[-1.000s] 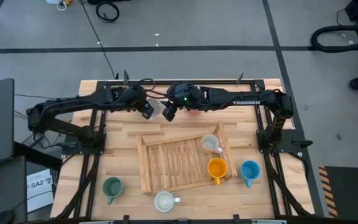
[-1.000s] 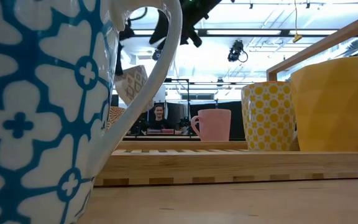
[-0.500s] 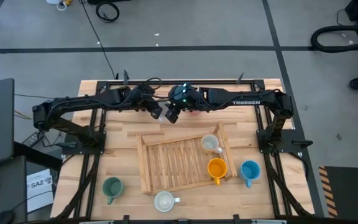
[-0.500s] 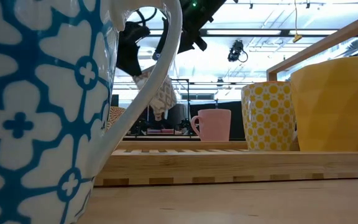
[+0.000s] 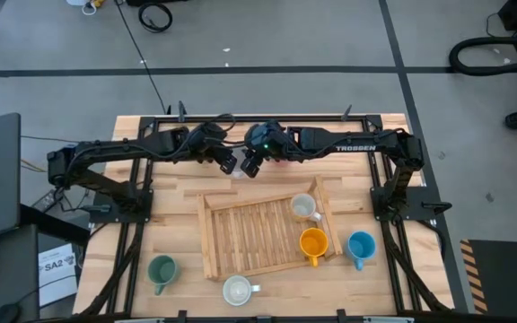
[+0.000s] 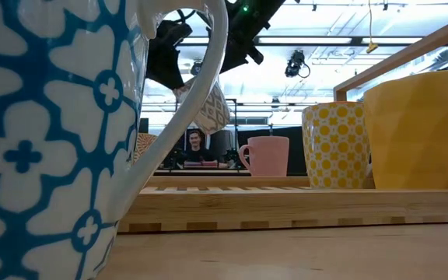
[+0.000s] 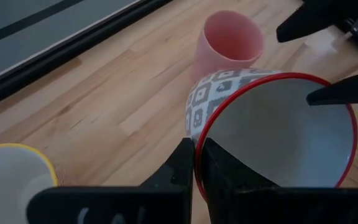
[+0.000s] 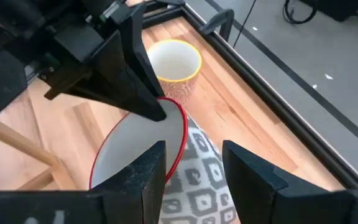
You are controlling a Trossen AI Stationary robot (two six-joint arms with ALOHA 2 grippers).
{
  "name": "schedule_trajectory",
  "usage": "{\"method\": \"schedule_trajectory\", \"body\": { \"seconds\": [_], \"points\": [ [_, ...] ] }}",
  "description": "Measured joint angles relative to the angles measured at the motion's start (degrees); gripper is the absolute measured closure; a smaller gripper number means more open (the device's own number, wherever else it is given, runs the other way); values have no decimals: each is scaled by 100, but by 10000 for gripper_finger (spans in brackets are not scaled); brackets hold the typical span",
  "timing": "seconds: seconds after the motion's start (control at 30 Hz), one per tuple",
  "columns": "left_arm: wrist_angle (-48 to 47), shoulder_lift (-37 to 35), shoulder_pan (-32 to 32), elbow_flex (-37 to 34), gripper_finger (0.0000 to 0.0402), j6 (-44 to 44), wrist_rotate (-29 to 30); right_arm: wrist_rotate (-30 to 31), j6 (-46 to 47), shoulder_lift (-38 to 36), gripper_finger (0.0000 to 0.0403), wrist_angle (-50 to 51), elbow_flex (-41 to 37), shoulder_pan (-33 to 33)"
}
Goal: Place coffee mugs
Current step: Put the white-gray patterned mug on the shelf
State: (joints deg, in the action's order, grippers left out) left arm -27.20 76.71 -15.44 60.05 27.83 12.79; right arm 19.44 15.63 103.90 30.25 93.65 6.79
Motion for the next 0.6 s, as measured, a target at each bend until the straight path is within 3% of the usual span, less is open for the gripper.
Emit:
{"method": "schedule_trajectory", "body": {
  "seconds": [0.2,0.6],
  "points": [
    [-189,15,76,0,379,9,-2,-115,281,1,240,267,5,-9],
    [-1550,22,96,-2,379,464,-410,-409,286,4,240,644,0,-45]
  ]
}}
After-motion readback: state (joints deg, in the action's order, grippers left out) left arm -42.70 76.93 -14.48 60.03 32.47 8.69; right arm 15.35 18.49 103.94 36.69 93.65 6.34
